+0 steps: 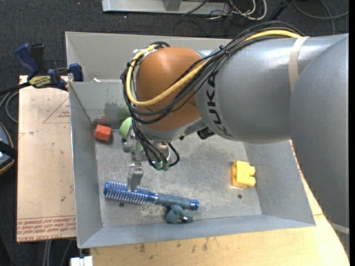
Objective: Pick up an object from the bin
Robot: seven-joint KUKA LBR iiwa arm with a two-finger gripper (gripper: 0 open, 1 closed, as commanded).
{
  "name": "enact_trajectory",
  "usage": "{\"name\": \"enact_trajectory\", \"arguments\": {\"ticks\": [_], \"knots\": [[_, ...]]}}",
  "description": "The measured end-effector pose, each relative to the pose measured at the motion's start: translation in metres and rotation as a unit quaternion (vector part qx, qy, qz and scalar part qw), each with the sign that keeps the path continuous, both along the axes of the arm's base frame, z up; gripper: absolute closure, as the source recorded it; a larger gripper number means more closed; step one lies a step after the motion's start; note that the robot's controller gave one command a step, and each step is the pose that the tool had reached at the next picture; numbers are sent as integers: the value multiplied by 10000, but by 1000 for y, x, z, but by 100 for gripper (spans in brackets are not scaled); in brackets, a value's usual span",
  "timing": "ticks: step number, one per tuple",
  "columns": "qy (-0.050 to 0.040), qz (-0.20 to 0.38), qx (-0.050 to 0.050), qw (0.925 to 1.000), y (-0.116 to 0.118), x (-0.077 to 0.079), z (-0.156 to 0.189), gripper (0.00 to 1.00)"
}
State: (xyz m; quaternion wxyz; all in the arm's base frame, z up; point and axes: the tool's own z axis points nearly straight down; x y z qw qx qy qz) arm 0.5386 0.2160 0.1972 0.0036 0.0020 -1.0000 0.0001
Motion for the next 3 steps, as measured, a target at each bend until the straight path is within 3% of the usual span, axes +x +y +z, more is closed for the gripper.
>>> {"name": "enact_trajectory", "arguments": {"ticks": [1,2,3], "knots": [[-4,882,-2,9961,-33,-11,-115,0],[-30,880,11,9961,-32,-10,-112,100],[-76,880,19,9961,-35,-13,-9,100]]}}
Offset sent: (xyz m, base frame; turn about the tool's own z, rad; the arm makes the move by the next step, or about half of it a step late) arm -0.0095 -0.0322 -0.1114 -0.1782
